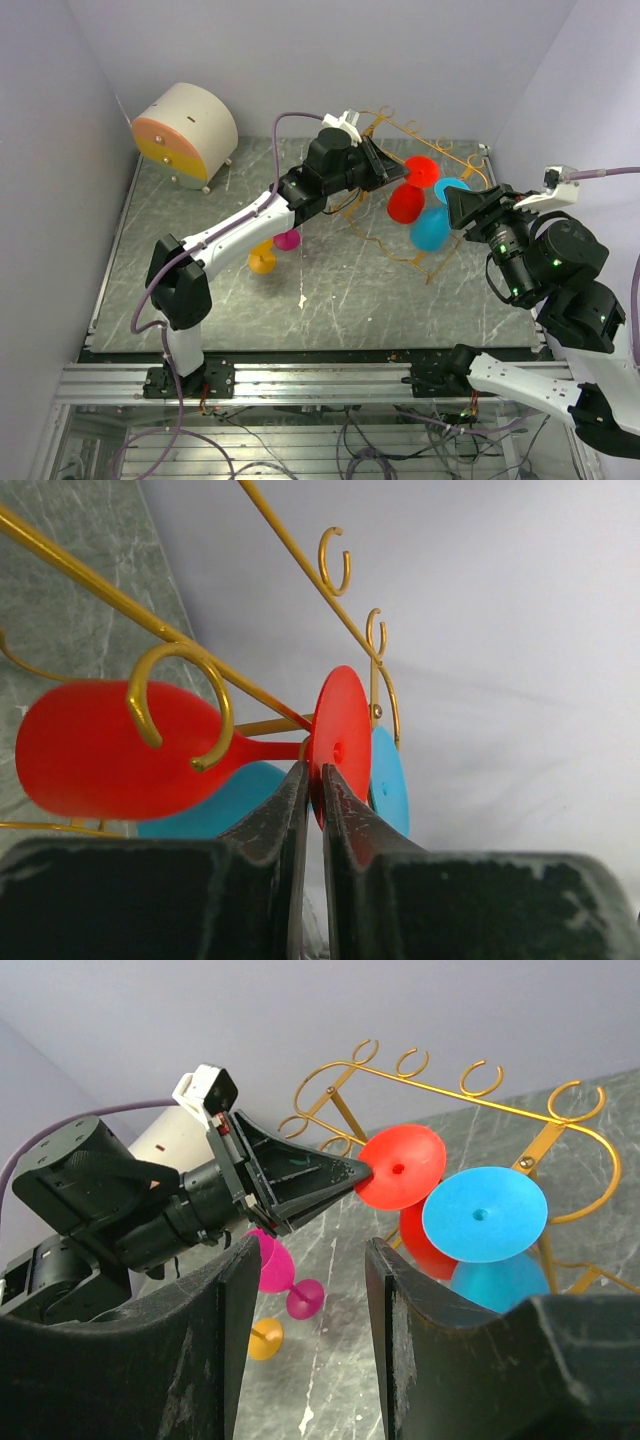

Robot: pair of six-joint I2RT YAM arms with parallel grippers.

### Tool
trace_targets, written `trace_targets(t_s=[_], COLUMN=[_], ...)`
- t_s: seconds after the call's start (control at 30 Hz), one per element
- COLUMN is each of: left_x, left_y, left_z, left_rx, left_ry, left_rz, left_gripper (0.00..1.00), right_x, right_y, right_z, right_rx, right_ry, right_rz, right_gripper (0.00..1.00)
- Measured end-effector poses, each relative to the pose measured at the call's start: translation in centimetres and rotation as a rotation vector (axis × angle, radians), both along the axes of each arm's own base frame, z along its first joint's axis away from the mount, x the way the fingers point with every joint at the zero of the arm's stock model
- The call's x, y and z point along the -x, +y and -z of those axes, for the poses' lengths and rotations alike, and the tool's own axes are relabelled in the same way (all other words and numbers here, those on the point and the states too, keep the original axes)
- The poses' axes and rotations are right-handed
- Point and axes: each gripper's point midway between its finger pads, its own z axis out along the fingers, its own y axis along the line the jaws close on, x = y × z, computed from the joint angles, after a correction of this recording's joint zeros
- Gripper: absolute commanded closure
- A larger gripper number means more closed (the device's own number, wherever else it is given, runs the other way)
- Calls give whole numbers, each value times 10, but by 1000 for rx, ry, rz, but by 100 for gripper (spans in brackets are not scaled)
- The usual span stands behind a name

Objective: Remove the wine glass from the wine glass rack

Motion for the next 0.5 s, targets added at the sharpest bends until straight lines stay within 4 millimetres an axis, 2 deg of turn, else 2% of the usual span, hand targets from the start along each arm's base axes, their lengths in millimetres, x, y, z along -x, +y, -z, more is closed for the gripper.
trace_targets(t_s=[0.27, 0.5], left_x=[0, 2], left_y=[-1, 7], left_z=[-7, -12], left_rx=[25, 27], left_ry=[-3, 1], left_rz=[-1, -23], left_gripper=[93, 93], right_x=[0, -1], right_y=[0, 2], right_z=[0, 1], right_rx=[0, 3], right_ry=[0, 2], right_rz=[0, 0], right_gripper=[54, 54])
